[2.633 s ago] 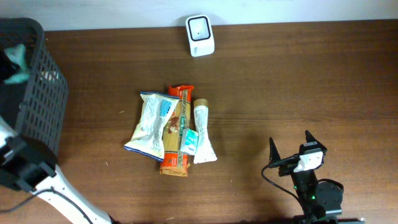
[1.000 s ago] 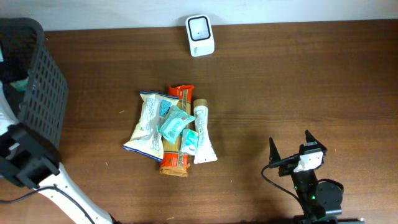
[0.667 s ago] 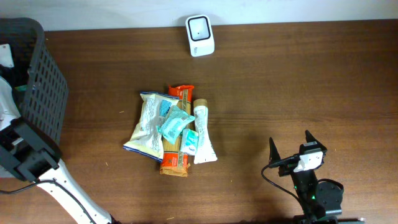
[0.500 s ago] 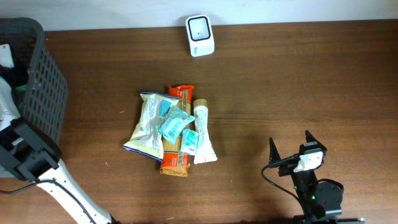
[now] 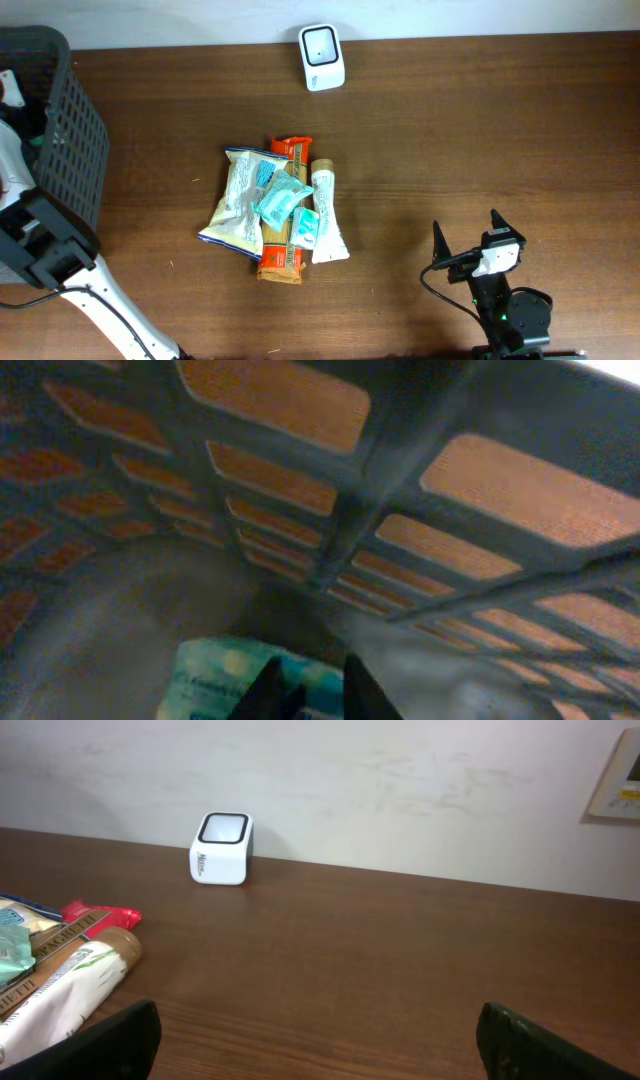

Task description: Scan the item barcode

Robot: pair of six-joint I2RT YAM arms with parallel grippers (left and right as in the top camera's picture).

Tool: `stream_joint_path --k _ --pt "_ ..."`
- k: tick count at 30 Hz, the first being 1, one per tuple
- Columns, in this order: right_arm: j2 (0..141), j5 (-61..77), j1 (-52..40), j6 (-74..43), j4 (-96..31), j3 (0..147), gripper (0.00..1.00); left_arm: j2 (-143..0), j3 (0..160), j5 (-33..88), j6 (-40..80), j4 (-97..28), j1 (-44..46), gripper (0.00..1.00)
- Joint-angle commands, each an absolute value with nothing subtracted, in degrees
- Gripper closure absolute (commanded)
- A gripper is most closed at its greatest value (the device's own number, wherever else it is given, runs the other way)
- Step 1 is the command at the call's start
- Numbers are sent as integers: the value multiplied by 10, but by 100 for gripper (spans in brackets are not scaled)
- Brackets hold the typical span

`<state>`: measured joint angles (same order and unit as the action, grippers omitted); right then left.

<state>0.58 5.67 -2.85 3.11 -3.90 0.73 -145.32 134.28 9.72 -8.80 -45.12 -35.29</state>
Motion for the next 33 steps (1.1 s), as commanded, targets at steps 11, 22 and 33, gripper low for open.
stream_joint_path --k 11,22,33 --pt "2 58 -26 27 -41 3 1 -1521 1317 63 -27 -658 -354 24" --pt "2 58 -26 27 -41 3 1 -1528 1513 65 -175 -647 -354 1" --pt "2 58 -26 27 -41 3 1 -1575 1482 64 -176 -655 -355 100"
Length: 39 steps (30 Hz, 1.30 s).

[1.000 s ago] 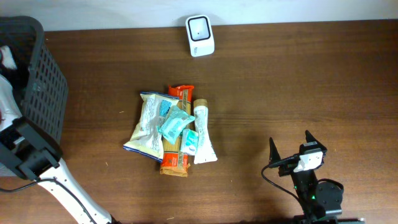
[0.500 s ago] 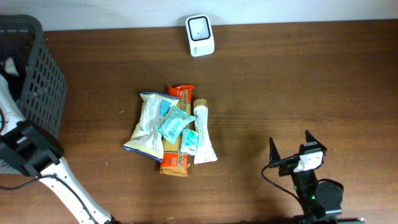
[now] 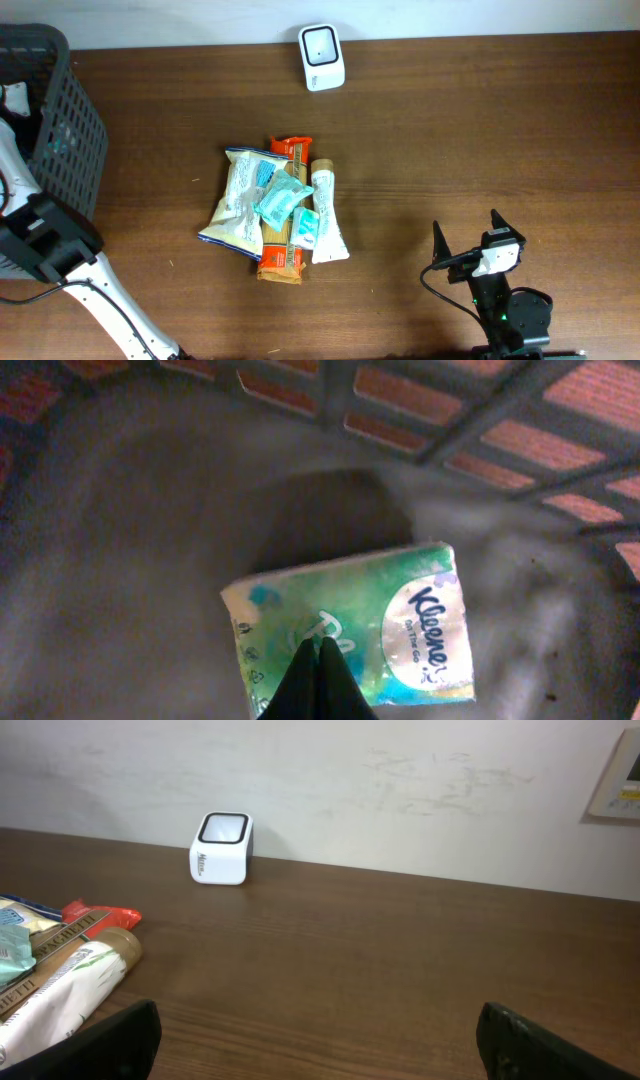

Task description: Scan the item barcode

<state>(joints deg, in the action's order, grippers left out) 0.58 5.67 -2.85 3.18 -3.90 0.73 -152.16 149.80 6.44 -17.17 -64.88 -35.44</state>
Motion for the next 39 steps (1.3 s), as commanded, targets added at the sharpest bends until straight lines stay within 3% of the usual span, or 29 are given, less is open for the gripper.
stream_joint_path --k 1,3,4,6,8,11,13,17,18,20,22,25,28,35,39 --pt "2 58 -26 27 -41 3 1 -1574 1482 64 -176 -657 -355 100" --pt "2 58 -26 27 -41 3 1 -1574 1482 64 -177 -655 -355 41" --pt "2 58 -26 27 -41 3 1 -1574 1482 64 -177 -647 -355 22" --pt "2 58 -26 27 -41 3 1 -1575 1482 65 -182 -631 -355 7" --pt "2 58 -26 27 -41 3 1 -1592 1481 78 -231 -630 -355 6" --pt "2 58 -26 27 -41 3 1 -1633 1481 86 -230 -639 -355 15" --pt "2 58 -26 27 -41 3 1 -1640 1481 88 -230 -641 -355 67" --pt "2 58 -26 27 -41 3 1 -1650 1481 150 -228 -652 -354 69" --pt "2 58 -26 27 -41 3 1 -1652 1481 159 -228 -658 -354 92" --pt "2 58 -26 27 -41 3 1 -1632 1510 164 -173 -684 -357 100" --pt "2 58 -26 27 -41 3 1 -1563 1576 180 -136 -700 -358 98" --pt "2 58 -26 27 -41 3 1 -1438 1635 185 -81 -709 -358 85" --pt "2 58 -26 27 -41 3 1 -1365 1639 182 -90 -794 -358 73" --pt "2 58 -26 27 -41 3 1 -1339 1633 208 -152 -842 -351 92" --pt "2 58 -26 27 -41 3 1 -1214 1633 208 -151 -868 -325 91"
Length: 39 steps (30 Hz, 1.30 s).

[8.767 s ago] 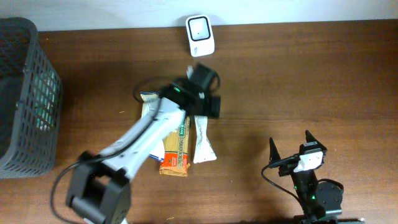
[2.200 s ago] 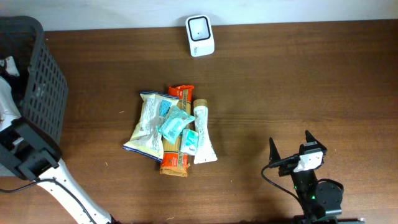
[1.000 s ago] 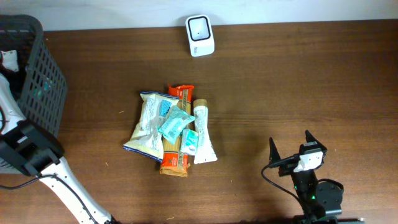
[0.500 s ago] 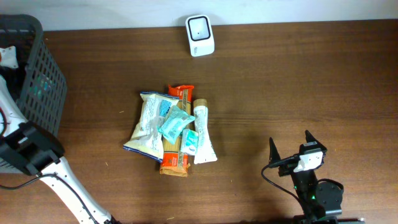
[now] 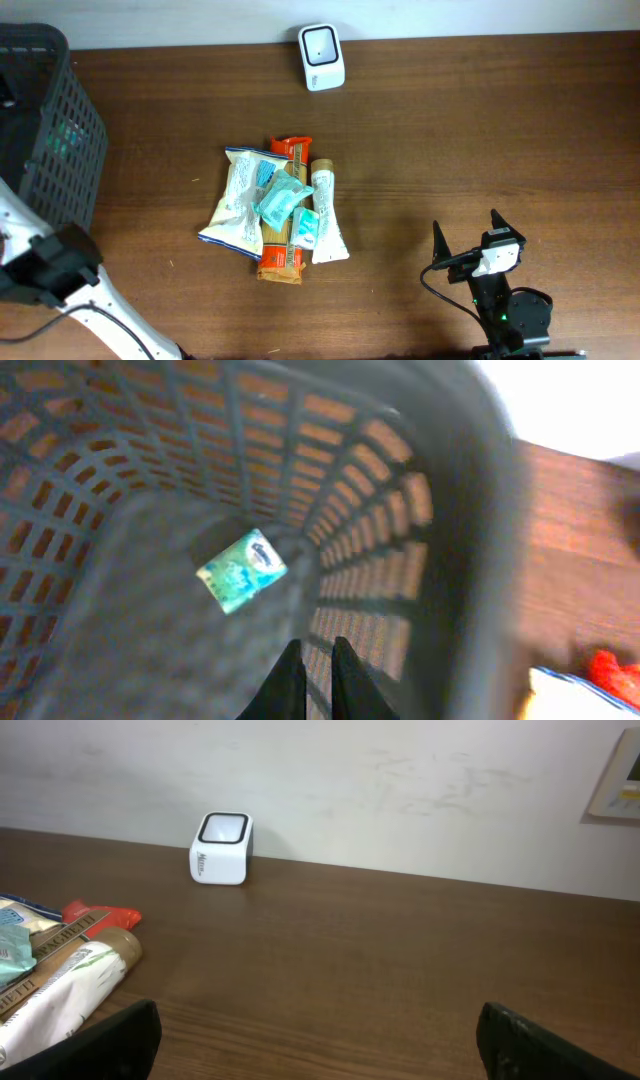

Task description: Scan the item barcode

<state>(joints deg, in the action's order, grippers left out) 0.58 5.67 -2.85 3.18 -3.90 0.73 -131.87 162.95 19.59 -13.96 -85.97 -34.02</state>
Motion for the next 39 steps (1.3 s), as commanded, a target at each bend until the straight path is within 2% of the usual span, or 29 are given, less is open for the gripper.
stream_joint_path --k 1,4,5,8,13,18,20,21,22,23,24,25,28,31,34,39 --pt "2 58 -26 27 -41 3 1 -1169 1633 208 -151 -882 -309 91" --pt "2 58 -26 27 -41 3 1 -1088 1633 155 -157 -924 -234 91" --pt "2 58 -26 27 -41 3 1 -1056 1633 96 -157 -929 -169 91" --pt "2 58 -26 27 -41 3 1 -1038 1633 -21 -117 -963 -52 92" --pt "2 58 -26 27 -41 3 1 -1036 1605 -84 -84 -967 41 95" --pt "2 58 -26 27 -41 3 1 -1000 1419 -150 -47 -922 83 97" --pt "2 58 -26 27 -41 3 1 -908 1196 -148 -45 -778 96 97" --pt "2 58 -26 27 -41 3 1 -856 1067 -148 -45 -684 96 92" --pt "2 58 -26 27 -41 3 1 -833 1013 -145 -46 -641 96 83" --pt "2 58 -26 27 -41 3 1 -812 950 -137 -46 -588 96 65" --pt "2 58 -26 27 -41 3 1 -808 921 -135 -62 -556 93 36" --pt "2 58 -26 27 -41 3 1 -814 919 -107 -124 -522 75 0" --pt "2 58 -26 27 -41 3 1 -816 942 -17 -135 -432 -16 0" --pt "2 58 -26 27 -41 3 1 -816 959 -7 -84 -352 -183 1" --pt "2 58 -26 27 -41 3 1 -846 958 -6 -58 -299 -306 1" --pt "2 58 -26 27 -41 3 1 -999 958 3 -74 -270 -373 0"
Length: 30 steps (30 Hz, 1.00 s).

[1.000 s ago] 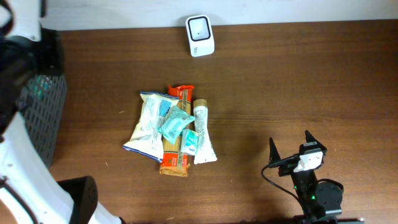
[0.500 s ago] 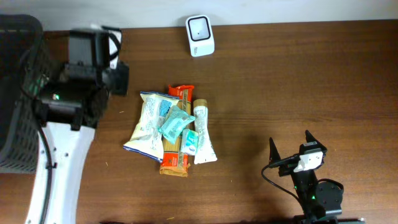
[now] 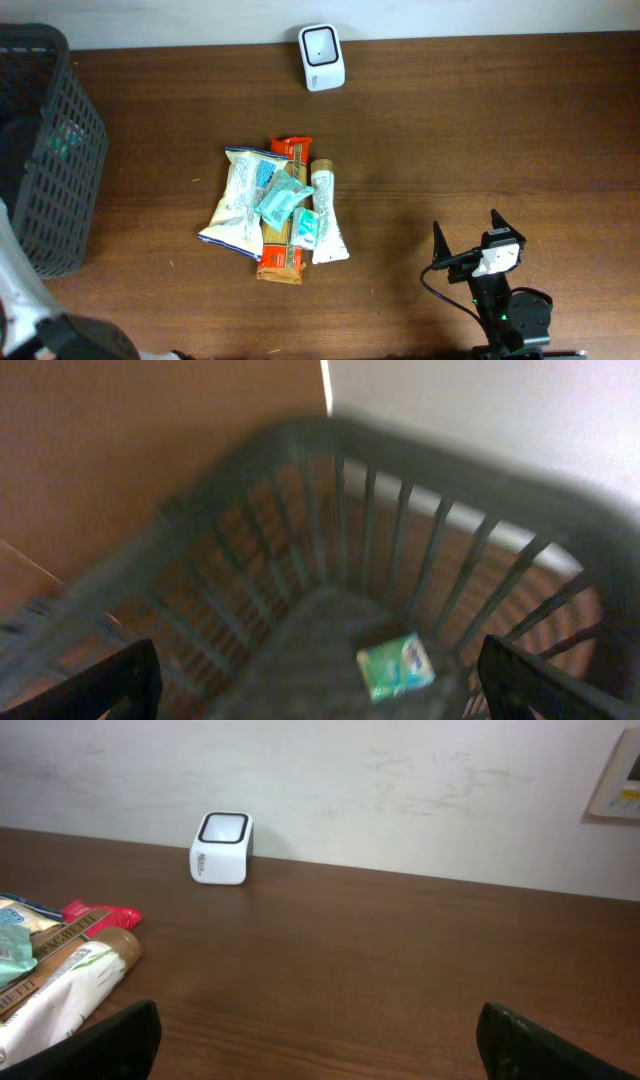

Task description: Scan the item barcode

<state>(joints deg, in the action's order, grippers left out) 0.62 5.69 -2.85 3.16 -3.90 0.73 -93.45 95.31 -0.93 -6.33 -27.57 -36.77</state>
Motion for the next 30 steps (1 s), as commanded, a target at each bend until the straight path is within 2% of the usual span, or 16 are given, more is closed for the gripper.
stream_joint_path --k 1,6,9,16,19,20,22,23,24,27,30 --pt "2 58 -26 27 -41 3 1 -1028 958 3 -90 -268 -373 1" --pt "2 58 -26 27 -41 3 1 -1163 958 6 -94 -247 -373 0" --pt "2 58 -26 27 -41 3 1 -1220 958 79 -132 -225 -373 0" --pt "2 58 -26 27 -41 3 1 -1323 958 105 -151 -156 -373 0" --pt "2 58 -26 27 -41 3 1 -1348 958 112 -203 -139 -373 6" --pt "2 58 -26 27 -41 3 1 -1353 958 112 -203 -141 -373 20" --pt "2 58 -26 27 -41 3 1 -1354 957 112 -203 -152 -373 69" --pt "2 58 -26 27 -41 3 1 -1354 957 112 -203 -157 -373 97" --pt "2 58 -26 27 -41 3 1 -1354 957 112 -197 -161 -373 100" --pt "2 58 -26 27 -41 3 1 -1341 962 111 -112 -176 -374 100" --pt "2 58 -26 27 -41 3 1 -1253 979 110 -78 -215 -374 100"
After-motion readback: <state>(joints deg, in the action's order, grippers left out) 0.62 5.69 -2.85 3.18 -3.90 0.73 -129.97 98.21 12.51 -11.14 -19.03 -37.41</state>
